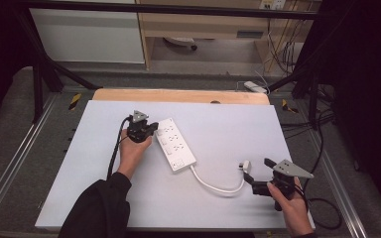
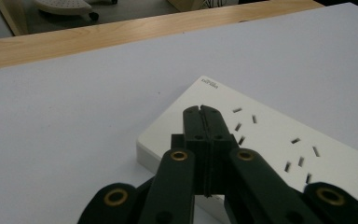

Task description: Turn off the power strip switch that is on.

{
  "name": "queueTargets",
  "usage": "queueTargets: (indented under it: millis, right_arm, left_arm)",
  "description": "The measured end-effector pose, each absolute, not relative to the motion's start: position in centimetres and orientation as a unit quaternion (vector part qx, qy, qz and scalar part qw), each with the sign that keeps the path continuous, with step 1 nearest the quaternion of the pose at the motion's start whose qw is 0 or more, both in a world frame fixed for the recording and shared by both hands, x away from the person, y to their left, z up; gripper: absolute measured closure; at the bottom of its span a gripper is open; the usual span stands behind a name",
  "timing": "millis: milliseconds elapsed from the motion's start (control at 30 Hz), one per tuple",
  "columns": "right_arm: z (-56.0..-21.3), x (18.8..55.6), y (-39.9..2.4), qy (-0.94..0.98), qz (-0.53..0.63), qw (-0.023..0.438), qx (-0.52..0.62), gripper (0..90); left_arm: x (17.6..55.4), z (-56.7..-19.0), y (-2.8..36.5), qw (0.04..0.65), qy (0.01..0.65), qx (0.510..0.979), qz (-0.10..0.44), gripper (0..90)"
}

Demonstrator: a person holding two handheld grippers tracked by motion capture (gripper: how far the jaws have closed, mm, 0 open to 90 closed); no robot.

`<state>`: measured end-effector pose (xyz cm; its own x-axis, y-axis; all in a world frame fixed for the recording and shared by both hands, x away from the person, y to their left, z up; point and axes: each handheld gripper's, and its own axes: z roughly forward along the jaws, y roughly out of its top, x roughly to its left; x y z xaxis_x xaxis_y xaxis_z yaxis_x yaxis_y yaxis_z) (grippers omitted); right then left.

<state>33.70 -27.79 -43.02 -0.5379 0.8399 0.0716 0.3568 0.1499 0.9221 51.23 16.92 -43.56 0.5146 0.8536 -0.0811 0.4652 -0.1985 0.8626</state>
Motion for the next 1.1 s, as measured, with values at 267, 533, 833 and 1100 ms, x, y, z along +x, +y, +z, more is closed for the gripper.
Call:
queueTargets:
  millis: [267, 533, 833, 1100]
  right_arm:
    - [-43.0, 33.7, -27.8, 0.719, 0.502, 0.24, 0.416, 2.5]
    - [-43.0, 33.7, -27.7, 0.719, 0.501, 0.241, 0.417, 2.5]
    - [-43.0, 33.7, -27.7, 0.72, 0.501, 0.241, 0.416, 2.5]
    - [-43.0, 33.7, -27.7, 0.719, 0.501, 0.241, 0.416, 2.5]
  left_arm:
    - [50.9, -42.9, 17.0, 0.461, 0.438, 0.739, 0.224, 83.1]
    - [50.7, -42.1, 17.2, 0.467, 0.442, 0.727, 0.241, 61.7]
    - [50.5, -41.6, 17.3, 0.472, 0.439, 0.724, 0.248, 53.8]
    - [50.3, -41.4, 17.2, 0.477, 0.439, 0.723, 0.239, 48.4]
